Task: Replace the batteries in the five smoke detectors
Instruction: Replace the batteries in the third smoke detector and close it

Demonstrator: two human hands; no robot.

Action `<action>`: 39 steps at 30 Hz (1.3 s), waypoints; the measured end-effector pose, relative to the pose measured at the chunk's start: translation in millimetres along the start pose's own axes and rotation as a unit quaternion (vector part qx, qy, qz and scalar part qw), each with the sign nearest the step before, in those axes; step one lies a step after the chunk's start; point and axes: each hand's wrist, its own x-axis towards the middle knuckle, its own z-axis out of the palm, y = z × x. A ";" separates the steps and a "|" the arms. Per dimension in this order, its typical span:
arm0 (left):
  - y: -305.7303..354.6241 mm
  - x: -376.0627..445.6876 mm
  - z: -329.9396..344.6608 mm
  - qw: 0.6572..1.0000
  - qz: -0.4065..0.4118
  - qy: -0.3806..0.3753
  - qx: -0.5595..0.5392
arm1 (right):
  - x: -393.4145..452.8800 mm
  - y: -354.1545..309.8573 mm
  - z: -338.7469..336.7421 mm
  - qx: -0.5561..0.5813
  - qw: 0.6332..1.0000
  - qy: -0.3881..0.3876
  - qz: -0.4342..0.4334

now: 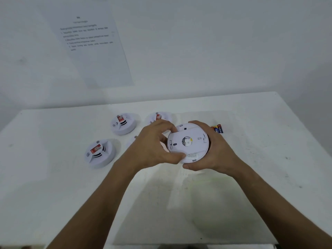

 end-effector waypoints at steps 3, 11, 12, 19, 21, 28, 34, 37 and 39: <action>1.8 1.0 5.5 0.998 0.008 0.009 0.054 | 2.2 1.7 -3.6 0.004 1.000 -0.009 0.006; 6.4 3.0 8.3 0.982 0.007 -0.025 0.189 | 2.2 15.6 -12.0 -0.030 0.998 -0.047 0.006; 9.7 2.9 9.9 0.975 0.013 -0.027 0.220 | 2.3 16.8 -12.3 -0.025 0.998 -0.050 0.003; 9.5 -5.3 10.9 0.974 0.044 0.032 0.221 | 0.8 23.8 -23.4 -0.030 0.998 -0.052 -0.006; -1.0 -12.8 7.3 0.975 0.040 0.068 0.209 | -2.4 26.0 -32.3 -0.025 0.998 -0.051 -0.002; -50.2 -54.1 18.4 0.967 -0.101 0.034 0.230 | -15.1 27.7 -61.9 0.001 0.997 -0.073 0.029; -67.3 -65.4 45.5 0.948 -0.190 -0.001 0.255 | -16.9 30.8 -60.1 0.005 0.994 -0.102 0.035; -66.7 -67.8 48.4 0.947 -0.201 0.001 0.252 | -15.8 32.0 -61.0 -0.003 0.993 -0.117 0.030; -57.2 -68.1 46.9 0.954 -0.180 0.025 0.239 | -15.3 32.0 -61.1 -0.005 0.992 -0.122 0.030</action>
